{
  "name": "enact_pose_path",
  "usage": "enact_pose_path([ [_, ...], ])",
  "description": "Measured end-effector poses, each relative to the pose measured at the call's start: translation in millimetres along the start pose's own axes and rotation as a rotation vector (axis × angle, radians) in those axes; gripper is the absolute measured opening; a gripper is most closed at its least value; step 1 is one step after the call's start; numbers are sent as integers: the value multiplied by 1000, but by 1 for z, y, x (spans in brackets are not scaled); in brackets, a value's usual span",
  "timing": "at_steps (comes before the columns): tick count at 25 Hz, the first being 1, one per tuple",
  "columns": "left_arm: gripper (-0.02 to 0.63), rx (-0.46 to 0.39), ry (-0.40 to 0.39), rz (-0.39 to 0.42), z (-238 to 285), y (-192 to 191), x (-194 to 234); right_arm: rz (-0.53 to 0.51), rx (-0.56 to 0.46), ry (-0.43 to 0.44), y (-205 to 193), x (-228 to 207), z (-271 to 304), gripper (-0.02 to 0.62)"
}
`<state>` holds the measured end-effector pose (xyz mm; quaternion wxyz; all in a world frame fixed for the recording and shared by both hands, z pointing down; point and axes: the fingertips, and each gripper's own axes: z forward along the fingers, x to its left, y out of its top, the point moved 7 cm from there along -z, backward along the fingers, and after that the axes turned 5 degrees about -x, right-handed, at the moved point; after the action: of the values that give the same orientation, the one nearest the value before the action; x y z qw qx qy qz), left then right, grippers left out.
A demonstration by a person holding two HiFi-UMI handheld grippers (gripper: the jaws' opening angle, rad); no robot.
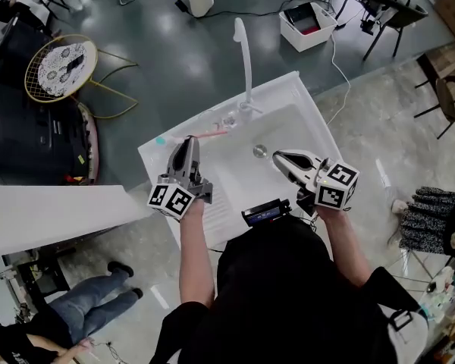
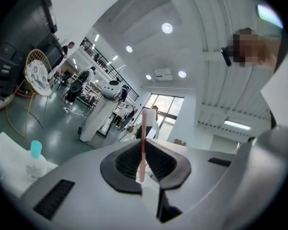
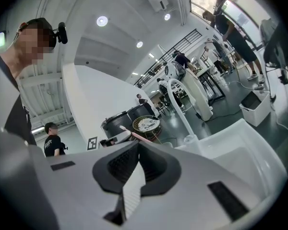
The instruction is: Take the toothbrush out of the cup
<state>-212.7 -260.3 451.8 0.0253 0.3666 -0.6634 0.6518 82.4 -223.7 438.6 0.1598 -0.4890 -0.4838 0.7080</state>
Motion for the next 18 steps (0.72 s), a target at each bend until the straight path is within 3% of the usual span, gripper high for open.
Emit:
enact_pose_path([
  [2,29,-17,-31,-74,-13,12,-9,-16,6,27,-1,3,9,6],
  [9,29,-43,-124,-195,-55,35,-30,-64,31,122,-3,23,31,6],
  [16,29,-23,-244,-198,-64,47,-58,-108,46,236,6,39,45,14],
  [18,29,0,-282,-180,-64,49,-65,-119,40,266,10,45,47,72],
])
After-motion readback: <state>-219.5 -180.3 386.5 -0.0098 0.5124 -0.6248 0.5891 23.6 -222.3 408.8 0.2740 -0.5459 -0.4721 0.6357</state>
